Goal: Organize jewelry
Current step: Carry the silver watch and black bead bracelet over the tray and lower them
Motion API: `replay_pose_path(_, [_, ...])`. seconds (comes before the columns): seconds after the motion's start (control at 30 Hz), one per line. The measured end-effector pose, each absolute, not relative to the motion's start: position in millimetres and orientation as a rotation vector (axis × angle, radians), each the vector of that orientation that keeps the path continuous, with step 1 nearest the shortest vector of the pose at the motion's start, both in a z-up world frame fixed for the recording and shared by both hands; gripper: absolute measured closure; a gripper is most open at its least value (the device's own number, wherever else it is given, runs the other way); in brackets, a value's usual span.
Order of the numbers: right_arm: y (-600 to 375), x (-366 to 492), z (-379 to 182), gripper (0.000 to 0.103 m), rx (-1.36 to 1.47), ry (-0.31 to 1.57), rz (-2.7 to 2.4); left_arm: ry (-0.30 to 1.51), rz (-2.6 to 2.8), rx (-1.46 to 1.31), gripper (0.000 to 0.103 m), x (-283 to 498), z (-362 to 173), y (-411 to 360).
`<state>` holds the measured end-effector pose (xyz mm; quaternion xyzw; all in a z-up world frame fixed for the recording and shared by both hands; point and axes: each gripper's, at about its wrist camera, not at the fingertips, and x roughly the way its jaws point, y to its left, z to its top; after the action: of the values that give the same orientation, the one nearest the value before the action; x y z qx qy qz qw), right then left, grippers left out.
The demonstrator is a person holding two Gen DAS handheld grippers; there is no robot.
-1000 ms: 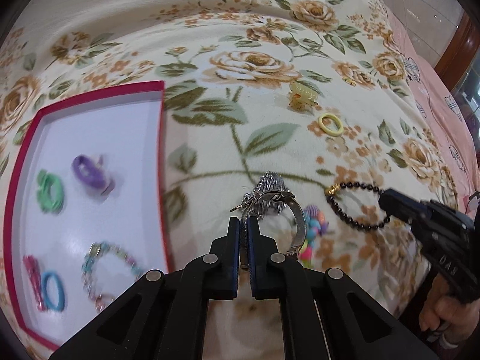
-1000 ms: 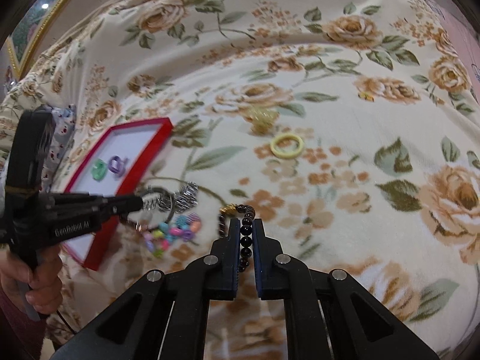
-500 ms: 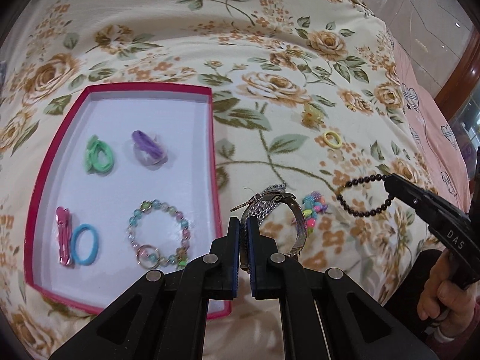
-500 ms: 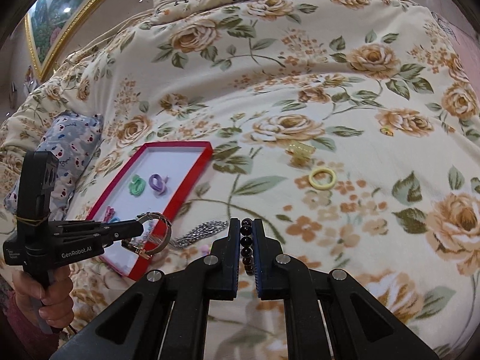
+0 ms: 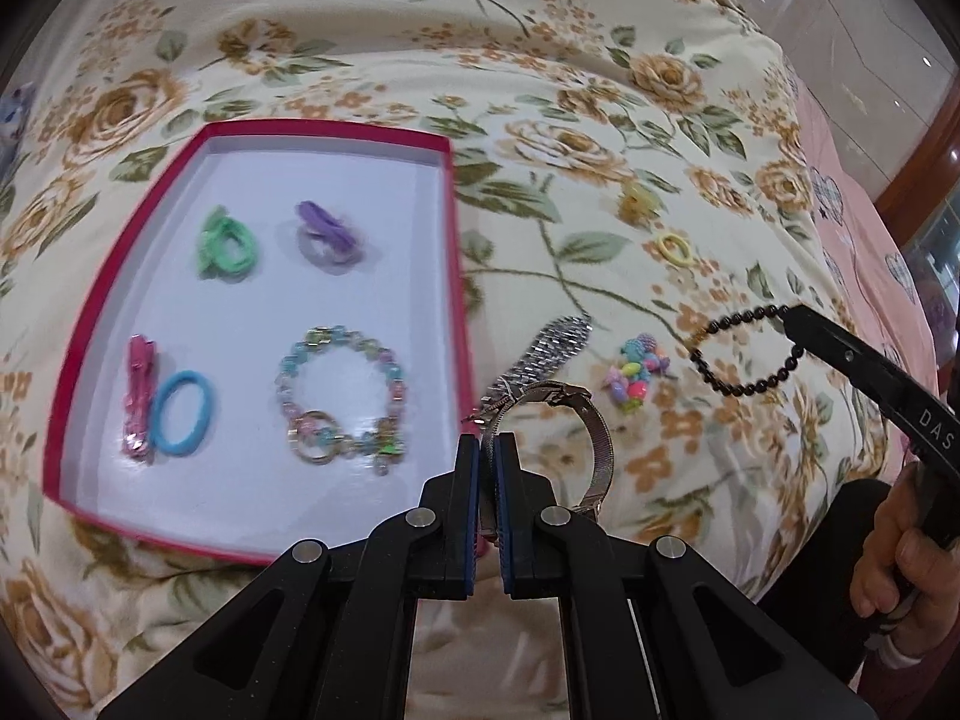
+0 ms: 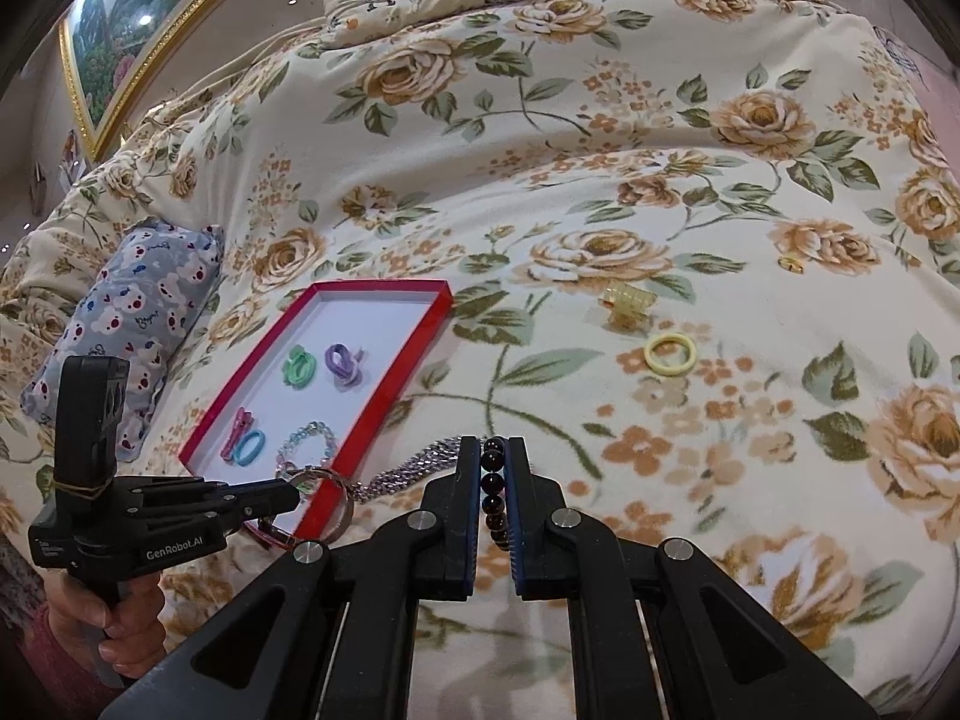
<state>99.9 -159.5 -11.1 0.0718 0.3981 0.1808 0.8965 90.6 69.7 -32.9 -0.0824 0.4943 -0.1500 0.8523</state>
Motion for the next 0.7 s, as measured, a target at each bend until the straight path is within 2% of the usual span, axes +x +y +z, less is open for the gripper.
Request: replay_pose_path(0.7, [-55.7, 128.2, -2.6, 0.096, 0.13, 0.814, 0.602, 0.967, -0.079, -0.287, 0.099, 82.7, -21.1, 166.5])
